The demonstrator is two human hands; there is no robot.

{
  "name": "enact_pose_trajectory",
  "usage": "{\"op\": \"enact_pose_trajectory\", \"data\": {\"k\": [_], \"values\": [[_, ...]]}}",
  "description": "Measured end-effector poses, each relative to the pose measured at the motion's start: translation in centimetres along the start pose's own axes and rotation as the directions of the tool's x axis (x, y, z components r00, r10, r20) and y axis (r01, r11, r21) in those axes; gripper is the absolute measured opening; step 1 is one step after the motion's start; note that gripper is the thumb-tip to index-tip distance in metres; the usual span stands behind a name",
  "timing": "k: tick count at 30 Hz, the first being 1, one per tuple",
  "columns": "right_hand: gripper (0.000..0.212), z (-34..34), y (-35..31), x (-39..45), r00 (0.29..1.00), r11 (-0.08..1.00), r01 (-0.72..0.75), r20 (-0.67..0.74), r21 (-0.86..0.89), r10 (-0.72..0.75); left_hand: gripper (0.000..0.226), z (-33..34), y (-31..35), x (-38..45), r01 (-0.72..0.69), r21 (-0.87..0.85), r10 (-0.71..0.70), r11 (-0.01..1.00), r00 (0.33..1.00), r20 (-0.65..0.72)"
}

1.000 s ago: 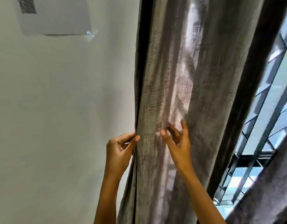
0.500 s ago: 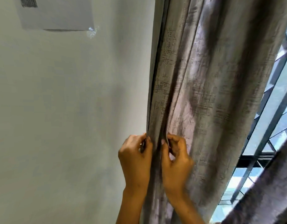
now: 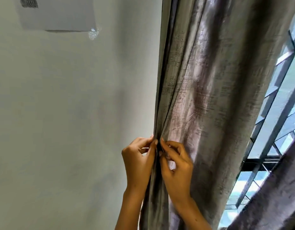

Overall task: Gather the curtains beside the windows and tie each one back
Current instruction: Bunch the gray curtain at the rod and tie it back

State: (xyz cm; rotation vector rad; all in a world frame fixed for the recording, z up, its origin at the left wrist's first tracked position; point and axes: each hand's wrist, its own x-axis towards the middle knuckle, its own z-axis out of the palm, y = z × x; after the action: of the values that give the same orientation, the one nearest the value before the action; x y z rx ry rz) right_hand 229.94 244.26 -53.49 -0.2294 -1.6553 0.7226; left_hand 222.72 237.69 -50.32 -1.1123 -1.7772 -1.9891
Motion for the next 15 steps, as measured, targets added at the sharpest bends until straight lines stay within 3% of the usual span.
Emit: {"op": "enact_pose_trajectory", "data": {"k": [7, 10, 12, 15], "values": [[0.039, 0.1, 0.3, 0.1, 0.989, 0.979, -0.112, 0.118, 0.169, 0.093, 0.017, -0.3, -0.4, 0.3, -0.001, -0.036, 0.005, 0.999, 0.996, 0.093], [0.033, 0.1, 0.4, 0.2, 0.977, 0.969, -0.140, 0.186, 0.204, 0.102, 0.006, -0.2, 0.0, 0.4, 0.015, -0.059, -0.011, 0.998, 0.998, 0.067], [0.030, -0.2, 0.5, 0.5, 0.981, 0.991, -0.064, 0.187, 0.116, 0.041, 0.017, 0.0, 0.4, 0.5, 0.012, -0.049, -0.011, 0.999, 1.000, 0.025], [0.039, -0.7, 1.3, 1.5, 0.999, 0.966, 0.024, -0.035, -0.256, -0.034, 0.023, 0.2, 0.8, 0.5, 0.025, -0.053, -0.025, 0.998, 1.000, 0.010]]}}
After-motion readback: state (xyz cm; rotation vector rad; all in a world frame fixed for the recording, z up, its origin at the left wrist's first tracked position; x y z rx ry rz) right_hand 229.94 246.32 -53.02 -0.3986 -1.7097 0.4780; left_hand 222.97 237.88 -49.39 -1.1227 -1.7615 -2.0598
